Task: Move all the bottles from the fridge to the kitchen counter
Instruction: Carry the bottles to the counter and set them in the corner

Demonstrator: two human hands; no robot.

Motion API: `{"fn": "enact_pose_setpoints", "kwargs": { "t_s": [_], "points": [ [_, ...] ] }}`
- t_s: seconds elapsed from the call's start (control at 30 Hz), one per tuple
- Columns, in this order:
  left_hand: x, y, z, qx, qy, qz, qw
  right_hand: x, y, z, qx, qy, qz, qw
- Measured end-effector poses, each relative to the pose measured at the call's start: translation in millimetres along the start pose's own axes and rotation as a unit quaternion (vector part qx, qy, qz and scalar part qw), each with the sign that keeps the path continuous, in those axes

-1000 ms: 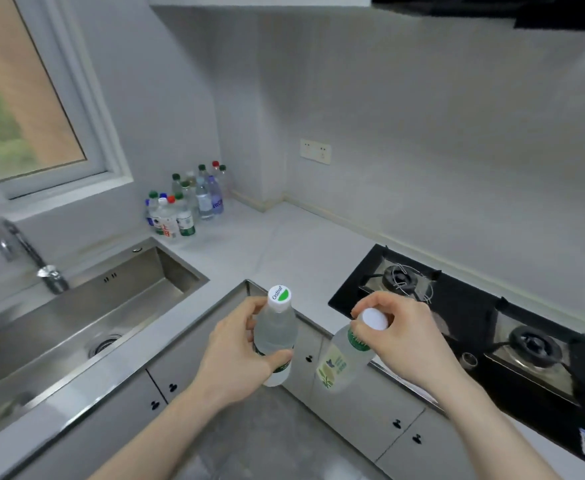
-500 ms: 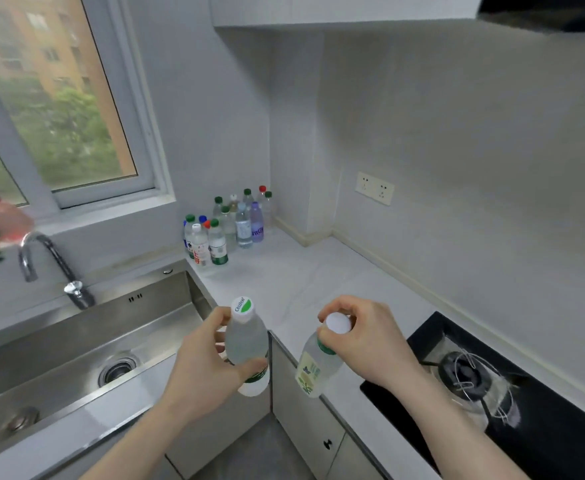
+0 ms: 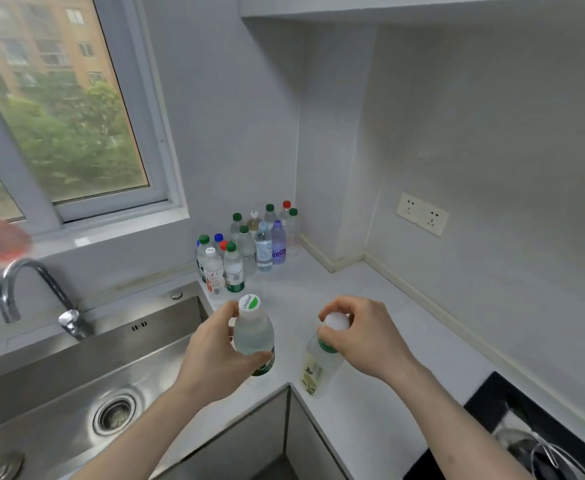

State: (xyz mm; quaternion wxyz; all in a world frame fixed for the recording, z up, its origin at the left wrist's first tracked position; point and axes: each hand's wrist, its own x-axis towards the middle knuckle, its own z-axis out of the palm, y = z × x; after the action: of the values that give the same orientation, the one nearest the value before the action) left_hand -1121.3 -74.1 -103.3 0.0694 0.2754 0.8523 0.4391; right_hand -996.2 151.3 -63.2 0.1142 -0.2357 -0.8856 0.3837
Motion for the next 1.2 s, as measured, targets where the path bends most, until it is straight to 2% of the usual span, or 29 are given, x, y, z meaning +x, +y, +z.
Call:
{"fn": "enact_pose_setpoints", "kwargs": {
  "t_s": [0.3, 0.53, 0.93, 1.2],
  "points": [
    [135, -58, -6, 0.059, -0.041, 0.029, 0.997, 122, -8, 47, -0.007, 0.024, 0.055, 0.998],
    [214, -88, 17, 0.132, -0.093, 0.02, 0.987, 192, 5, 66, -0.023, 0.009, 0.085, 0.996],
    [323, -106, 72, 0.171, -0.089, -0.079, 0.978, 322, 43, 92, -0.036, -0.055, 0.091, 0.994],
    [366, -126, 97, 0.146, -0.048, -0.137, 0.979, 394, 57, 123, -0.067, -0.083, 0.083, 0.991]
  ]
}}
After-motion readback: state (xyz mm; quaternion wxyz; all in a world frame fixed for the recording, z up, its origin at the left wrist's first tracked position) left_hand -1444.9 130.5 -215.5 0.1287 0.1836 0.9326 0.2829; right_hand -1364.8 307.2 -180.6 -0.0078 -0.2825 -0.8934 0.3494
